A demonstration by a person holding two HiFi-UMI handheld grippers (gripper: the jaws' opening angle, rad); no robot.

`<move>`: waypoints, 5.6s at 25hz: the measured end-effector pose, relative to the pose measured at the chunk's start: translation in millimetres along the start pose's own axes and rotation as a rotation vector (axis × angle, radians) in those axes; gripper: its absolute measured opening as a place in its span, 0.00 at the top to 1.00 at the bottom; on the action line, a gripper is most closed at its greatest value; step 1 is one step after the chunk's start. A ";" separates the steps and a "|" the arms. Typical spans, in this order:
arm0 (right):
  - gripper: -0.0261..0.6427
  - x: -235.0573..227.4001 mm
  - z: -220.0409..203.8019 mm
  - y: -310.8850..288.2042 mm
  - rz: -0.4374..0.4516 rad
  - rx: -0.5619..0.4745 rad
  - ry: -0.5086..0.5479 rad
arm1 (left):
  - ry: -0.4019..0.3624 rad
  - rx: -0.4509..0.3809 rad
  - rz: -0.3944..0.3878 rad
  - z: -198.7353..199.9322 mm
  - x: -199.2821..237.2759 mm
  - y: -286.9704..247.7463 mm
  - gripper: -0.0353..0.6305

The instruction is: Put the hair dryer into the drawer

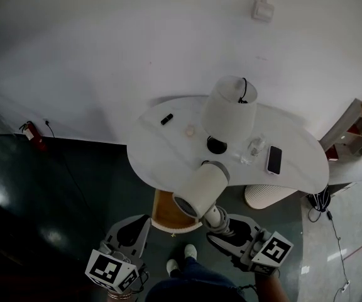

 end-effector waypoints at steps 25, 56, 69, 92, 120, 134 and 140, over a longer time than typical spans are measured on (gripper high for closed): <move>0.63 -41.9 -53.7 -1.5 0.115 0.245 0.021 | 0.066 0.066 0.058 -41.8 22.5 -50.4 0.92; 0.63 -27.2 -165.7 -43.1 0.048 0.606 -0.116 | 0.170 0.233 -0.183 -109.1 72.6 -64.1 0.92; 0.63 -34.0 -212.4 -58.1 0.033 0.739 -0.211 | 0.206 0.309 -0.211 -155.2 84.3 -70.2 0.92; 0.63 -67.9 -255.3 -95.4 -0.107 1.097 -0.373 | 0.153 0.474 -0.313 -214.2 77.1 -114.2 0.92; 0.63 -128.0 -307.8 -164.4 -0.341 1.132 -0.327 | 0.075 0.539 -0.400 -243.5 94.4 -136.8 0.92; 0.63 -142.6 -328.4 -186.7 -0.508 1.108 -0.203 | 0.046 0.556 -0.436 -255.1 96.1 -144.2 0.92; 0.63 -149.3 -342.9 -190.9 -0.522 1.149 -0.165 | 0.061 0.554 -0.438 -256.1 103.7 -151.4 0.92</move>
Point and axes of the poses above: the fingertips, and each gripper's own axes: y backward along the fingers, x to its left, z out of its top, the point moved 2 cm from there along y, backward along the fingers, and after that the axes turned 1 degree about -y, right-handed, at the moved point
